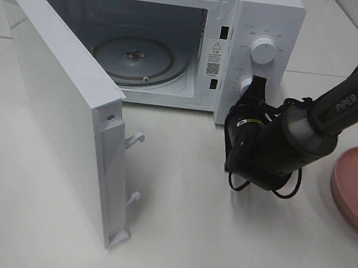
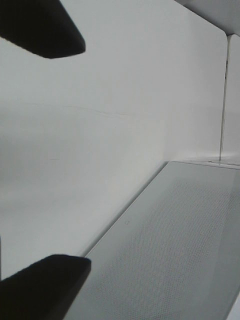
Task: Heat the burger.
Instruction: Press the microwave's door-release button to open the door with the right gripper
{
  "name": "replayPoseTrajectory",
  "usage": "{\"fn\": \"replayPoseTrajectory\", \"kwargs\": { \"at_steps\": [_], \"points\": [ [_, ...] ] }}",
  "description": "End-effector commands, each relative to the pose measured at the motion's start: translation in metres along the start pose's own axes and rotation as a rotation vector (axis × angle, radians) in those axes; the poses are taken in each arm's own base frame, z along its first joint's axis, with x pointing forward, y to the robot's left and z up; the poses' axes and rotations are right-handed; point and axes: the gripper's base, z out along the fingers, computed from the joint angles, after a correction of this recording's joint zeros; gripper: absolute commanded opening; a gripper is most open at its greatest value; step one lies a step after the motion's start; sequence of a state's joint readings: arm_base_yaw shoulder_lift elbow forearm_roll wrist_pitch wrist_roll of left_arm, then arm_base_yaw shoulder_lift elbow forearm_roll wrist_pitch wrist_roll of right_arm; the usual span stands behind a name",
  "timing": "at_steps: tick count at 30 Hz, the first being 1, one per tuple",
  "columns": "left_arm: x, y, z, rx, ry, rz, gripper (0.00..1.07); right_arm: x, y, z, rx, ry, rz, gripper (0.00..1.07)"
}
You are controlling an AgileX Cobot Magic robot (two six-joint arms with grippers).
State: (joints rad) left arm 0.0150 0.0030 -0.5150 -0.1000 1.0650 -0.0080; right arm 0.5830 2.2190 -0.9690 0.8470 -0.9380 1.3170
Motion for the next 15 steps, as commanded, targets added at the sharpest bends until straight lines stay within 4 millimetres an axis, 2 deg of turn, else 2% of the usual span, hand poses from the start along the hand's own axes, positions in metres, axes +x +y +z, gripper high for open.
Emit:
{"fn": "replayPoseTrajectory", "kwargs": {
  "at_steps": [1, 15],
  "points": [
    [0.001, 0.0, -0.001, 0.004, -0.003, -0.008, 1.0, 0.013, 0.018, 0.005, -0.151, 0.152, -0.143, 0.0],
    [0.001, 0.0, -0.001, 0.004, -0.003, -0.009, 1.0, 0.0, 0.005, -0.012, -0.064, 0.165, -0.187, 0.0]
  ]
}}
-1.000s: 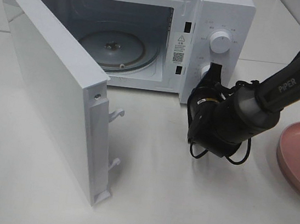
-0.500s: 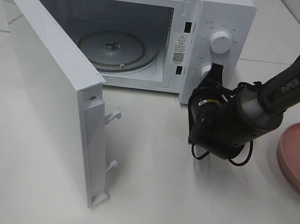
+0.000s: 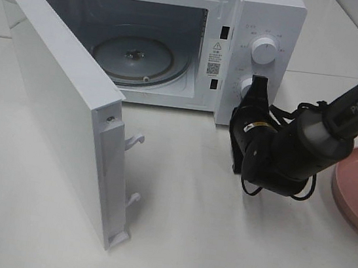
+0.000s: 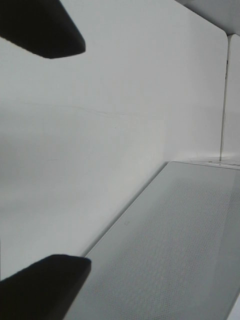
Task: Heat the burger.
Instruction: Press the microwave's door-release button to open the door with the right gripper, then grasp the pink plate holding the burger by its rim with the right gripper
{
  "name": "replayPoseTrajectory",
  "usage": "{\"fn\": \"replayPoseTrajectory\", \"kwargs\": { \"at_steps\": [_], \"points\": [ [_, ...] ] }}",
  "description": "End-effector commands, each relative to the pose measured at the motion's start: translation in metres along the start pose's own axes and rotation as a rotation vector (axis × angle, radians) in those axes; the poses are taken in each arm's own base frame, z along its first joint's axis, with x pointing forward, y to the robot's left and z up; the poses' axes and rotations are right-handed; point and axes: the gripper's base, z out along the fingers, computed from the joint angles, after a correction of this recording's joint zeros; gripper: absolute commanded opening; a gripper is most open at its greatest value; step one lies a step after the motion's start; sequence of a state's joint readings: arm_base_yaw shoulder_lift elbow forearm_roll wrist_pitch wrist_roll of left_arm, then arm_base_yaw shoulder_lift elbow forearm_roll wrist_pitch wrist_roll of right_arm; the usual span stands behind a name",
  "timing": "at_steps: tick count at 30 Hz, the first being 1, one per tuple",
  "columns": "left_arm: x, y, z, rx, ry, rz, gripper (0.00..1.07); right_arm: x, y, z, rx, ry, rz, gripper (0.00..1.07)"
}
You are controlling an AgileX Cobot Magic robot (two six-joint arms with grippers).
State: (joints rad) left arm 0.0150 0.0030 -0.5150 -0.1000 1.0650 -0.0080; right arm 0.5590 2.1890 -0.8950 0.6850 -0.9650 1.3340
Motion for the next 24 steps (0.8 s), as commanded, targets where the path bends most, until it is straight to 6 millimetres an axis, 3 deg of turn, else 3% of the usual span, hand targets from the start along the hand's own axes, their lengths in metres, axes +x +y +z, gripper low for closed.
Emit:
{"fn": "replayPoseTrajectory", "kwargs": {
  "at_steps": [1, 13, 24],
  "points": [
    [0.001, 0.0, -0.001, 0.004, -0.003, -0.009, 1.0, 0.006, 0.003, -0.006, -0.033, 0.088, -0.092, 0.0],
    [0.001, 0.0, -0.001, 0.004, -0.003, -0.009, 1.0, -0.009, -0.001, -0.031, 0.005, 0.08, -0.113, 0.0],
    [0.001, 0.0, -0.001, 0.004, -0.003, -0.009, 1.0, -0.026, 0.007, -0.073, 0.017, 0.136, -0.218, 0.0]
  ]
}}
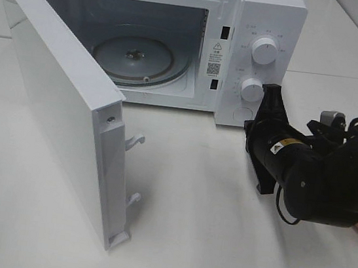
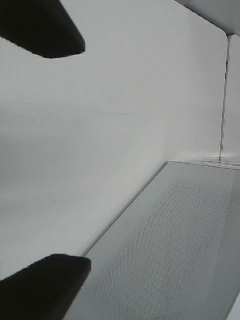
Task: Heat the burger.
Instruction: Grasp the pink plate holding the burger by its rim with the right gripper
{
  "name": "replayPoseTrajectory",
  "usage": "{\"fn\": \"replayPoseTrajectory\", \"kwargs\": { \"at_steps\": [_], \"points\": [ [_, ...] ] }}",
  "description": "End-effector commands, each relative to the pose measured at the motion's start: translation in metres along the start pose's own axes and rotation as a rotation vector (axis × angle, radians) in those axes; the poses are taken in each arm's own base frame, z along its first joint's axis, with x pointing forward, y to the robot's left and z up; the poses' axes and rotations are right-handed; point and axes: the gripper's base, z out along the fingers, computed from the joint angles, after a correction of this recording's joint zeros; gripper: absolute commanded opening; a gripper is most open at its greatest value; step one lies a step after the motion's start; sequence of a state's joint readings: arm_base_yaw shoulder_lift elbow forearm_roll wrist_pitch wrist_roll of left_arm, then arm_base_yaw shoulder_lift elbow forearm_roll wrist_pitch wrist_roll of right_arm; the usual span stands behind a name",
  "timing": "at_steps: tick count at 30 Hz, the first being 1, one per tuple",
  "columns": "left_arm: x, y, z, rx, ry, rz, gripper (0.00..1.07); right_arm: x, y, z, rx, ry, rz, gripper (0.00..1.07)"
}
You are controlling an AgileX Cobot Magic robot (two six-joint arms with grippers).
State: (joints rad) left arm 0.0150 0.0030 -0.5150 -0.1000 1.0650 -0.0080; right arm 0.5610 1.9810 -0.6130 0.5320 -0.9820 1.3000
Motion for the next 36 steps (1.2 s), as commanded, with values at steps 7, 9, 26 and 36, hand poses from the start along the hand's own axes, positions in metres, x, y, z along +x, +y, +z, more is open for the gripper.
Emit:
{"fn": "replayPoseTrajectory", "kwargs": {
  "at_steps": [7, 9, 26, 36],
  "points": [
    [0.001, 0.0, -0.001, 0.004, -0.003, -0.009, 1.0, -0.006, 0.01, -0.043, 0.071, 0.118, -0.183, 0.0],
    [0.001, 0.0, -0.001, 0.004, -0.003, -0.009, 1.0, -0.008, 0.012, -0.047, 0.082, 0.129, -0.208, 0.0],
    [0.001, 0.0, -0.001, 0.004, -0.003, -0.009, 1.0, -0.007, 0.042, -0.111, 0.156, 0.462, -0.862, 0.01],
    [0.001, 0.0, -0.001, 0.004, -0.003, -0.009, 1.0, -0.027, 0.046, -0.121, 0.32, 0.644, -1.157, 0.03]
  ]
}}
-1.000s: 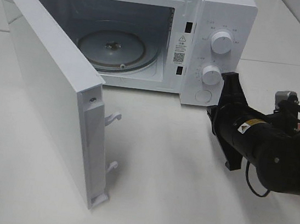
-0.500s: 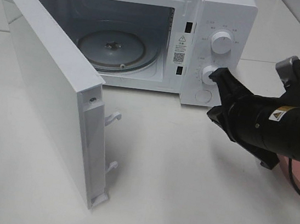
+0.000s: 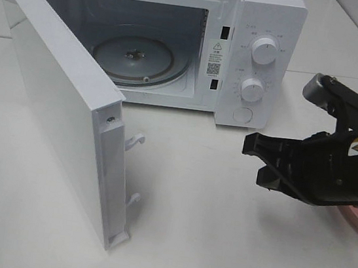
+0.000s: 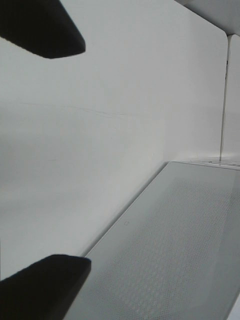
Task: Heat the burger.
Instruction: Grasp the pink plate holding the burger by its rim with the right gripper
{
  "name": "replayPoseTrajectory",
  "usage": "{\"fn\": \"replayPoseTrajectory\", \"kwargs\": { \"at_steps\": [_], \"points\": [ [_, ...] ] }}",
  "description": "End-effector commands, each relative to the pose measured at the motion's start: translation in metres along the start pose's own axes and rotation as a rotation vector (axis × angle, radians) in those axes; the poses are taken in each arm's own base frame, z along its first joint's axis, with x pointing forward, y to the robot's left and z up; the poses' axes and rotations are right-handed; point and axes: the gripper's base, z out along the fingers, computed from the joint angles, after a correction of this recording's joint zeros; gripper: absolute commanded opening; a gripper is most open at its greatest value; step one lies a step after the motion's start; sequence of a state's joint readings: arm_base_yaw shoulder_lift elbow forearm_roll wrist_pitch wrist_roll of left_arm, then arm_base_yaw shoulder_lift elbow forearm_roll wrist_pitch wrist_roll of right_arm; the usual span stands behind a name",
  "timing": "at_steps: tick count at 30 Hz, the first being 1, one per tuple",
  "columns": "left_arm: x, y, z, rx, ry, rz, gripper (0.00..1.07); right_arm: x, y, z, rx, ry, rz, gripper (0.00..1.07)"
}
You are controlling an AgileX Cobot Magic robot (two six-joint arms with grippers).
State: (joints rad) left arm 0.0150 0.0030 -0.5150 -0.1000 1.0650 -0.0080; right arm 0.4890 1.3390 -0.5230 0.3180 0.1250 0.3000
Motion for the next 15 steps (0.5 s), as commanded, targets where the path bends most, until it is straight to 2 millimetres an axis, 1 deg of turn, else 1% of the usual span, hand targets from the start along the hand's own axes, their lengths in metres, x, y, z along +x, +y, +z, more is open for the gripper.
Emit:
{"fn": "replayPoseTrajectory", "kwargs": {
  "at_steps": [1, 2, 3, 4, 6, 8, 12, 13, 14, 15],
  "points": [
    [0.001, 0.0, -0.001, 0.004, -0.003, -0.009, 1.0, -0.009, -0.005, -0.01, 0.075, 0.079, -0.131, 0.03],
    [0.001, 0.0, -0.001, 0.004, -0.003, -0.009, 1.0, -0.013, -0.008, -0.014, 0.117, 0.122, -0.167, 0.04],
    [0.001, 0.0, -0.001, 0.004, -0.003, -0.009, 1.0, -0.013, -0.008, -0.014, 0.117, 0.122, -0.167, 0.04],
    [0.001, 0.0, -0.001, 0.004, -0.003, -0.009, 1.0, -0.019, -0.01, -0.019, 0.16, 0.154, -0.203, 0.04],
    [0.001, 0.0, -0.001, 0.004, -0.003, -0.009, 1.0, -0.022, -0.01, -0.021, 0.174, 0.161, -0.221, 0.05],
    [0.001, 0.0, -0.001, 0.004, -0.003, -0.009, 1.0, -0.029, -0.009, -0.027, 0.216, 0.19, -0.285, 0.06],
    [0.001, 0.0, -0.001, 0.004, -0.003, -0.009, 1.0, -0.034, -0.008, -0.033, 0.244, 0.211, -0.342, 0.07],
    [0.001, 0.0, -0.001, 0.004, -0.003, -0.009, 1.0, -0.038, -0.006, -0.036, 0.259, 0.219, -0.366, 0.09],
    [0.001, 0.0, -0.001, 0.004, -0.003, -0.009, 1.0, -0.038, -0.006, -0.036, 0.259, 0.219, -0.366, 0.09],
    [0.001, 0.0, -0.001, 0.004, -0.003, -0.009, 1.0, -0.042, -0.005, -0.039, 0.274, 0.22, -0.386, 0.13]
  ]
}}
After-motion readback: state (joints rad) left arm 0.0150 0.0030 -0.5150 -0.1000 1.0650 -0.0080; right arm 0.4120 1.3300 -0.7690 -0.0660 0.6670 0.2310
